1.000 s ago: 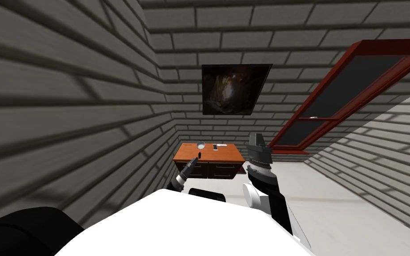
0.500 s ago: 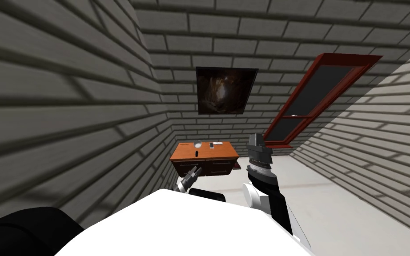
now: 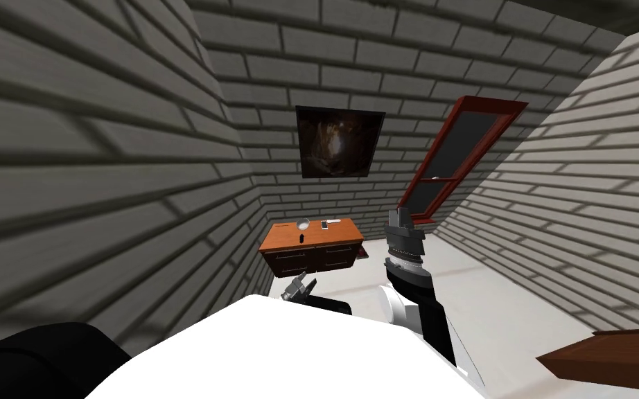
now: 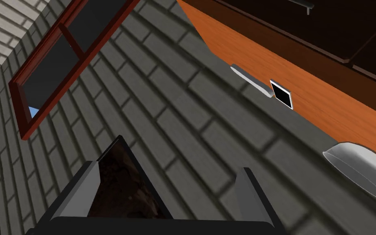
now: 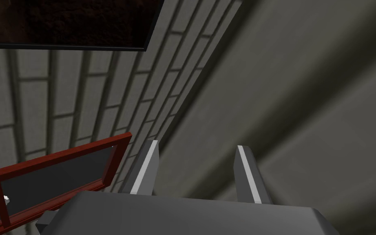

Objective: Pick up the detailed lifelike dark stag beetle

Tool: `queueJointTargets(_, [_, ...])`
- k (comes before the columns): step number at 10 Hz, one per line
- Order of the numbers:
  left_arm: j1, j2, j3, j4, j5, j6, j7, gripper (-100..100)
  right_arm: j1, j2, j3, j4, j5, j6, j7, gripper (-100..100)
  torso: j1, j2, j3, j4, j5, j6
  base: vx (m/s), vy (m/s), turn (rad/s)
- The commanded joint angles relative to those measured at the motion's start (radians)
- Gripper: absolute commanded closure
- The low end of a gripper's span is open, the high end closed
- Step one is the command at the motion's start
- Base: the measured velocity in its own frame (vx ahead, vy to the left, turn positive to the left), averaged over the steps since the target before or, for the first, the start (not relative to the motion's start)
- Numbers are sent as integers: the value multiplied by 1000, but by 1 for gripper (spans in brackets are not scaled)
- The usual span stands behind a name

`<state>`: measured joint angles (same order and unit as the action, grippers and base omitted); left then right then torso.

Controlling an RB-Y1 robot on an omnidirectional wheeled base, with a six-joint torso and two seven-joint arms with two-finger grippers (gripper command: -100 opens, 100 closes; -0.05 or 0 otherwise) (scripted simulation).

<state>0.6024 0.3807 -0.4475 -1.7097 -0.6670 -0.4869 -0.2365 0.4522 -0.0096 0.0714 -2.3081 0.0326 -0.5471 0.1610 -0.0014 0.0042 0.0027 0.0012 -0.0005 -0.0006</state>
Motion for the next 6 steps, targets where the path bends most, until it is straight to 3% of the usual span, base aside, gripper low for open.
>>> queueJointTargets(1, [8,26,-29,50,-50,14,-40,-100,0,0,0,0,0,0,0,0,0,0,0,0,0,0,-60,-58,-223])
queueJointTargets(3, [8,26,-29,53,-91,14,-40,-100,0,0,0,0,0,0,0,0,0,-1,0,0,0,0,-28,-34,-45])
queueJointTargets(6, [10,85,-67,145,-186,41,-98,-100,0,0,0,0,0,0,0,0,0,-2,-1,0,0,0,-30,-49,-241])
